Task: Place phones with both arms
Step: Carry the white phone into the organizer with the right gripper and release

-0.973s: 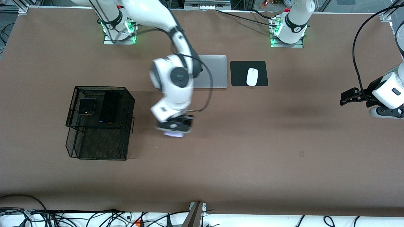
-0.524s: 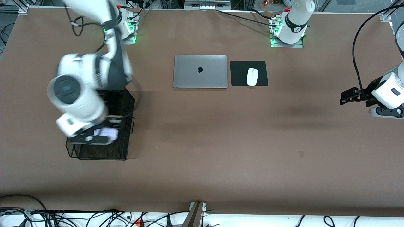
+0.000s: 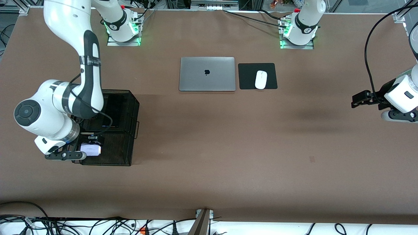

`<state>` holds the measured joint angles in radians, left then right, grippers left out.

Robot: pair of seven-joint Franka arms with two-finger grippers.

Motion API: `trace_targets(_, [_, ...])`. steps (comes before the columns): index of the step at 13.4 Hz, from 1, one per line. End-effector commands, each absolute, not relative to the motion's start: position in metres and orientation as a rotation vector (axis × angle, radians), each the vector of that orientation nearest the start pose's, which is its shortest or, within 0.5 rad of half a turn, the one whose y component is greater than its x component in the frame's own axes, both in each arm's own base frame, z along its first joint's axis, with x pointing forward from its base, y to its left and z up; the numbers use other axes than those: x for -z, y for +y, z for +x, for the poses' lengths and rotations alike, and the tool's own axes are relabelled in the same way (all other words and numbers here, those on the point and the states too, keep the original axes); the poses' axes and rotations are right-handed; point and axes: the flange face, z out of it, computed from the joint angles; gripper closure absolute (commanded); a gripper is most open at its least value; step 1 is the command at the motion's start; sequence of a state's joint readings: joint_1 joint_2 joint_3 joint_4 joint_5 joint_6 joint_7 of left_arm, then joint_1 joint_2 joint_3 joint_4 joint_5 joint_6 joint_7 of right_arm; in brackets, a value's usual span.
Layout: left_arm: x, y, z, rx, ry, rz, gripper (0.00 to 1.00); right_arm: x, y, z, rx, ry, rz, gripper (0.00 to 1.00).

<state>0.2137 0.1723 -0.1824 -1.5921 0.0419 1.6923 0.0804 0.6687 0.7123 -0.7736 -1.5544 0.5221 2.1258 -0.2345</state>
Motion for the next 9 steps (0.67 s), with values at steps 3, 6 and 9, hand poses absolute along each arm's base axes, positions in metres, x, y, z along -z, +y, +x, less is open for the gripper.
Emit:
trace_targets(3, [-0.525, 0.035, 0.601, -0.119, 0.103, -3.14, 0.0, -0.288, 0.033, 0.689, 0.089, 0.07, -3.097, 0.99])
trace_targets(6, [-0.522, 0.037, 0.602, -0.126, 0.099, -3.138, 0.0, -0.272, 0.024, 0.678, 0.036, 0.087, -3.087, 0.89])
trace_targets(9, [-0.521, 0.038, 0.602, -0.128, 0.096, -3.138, 0.0, -0.272, 0.026, 0.68, 0.044, 0.096, -3.079, 0.01])
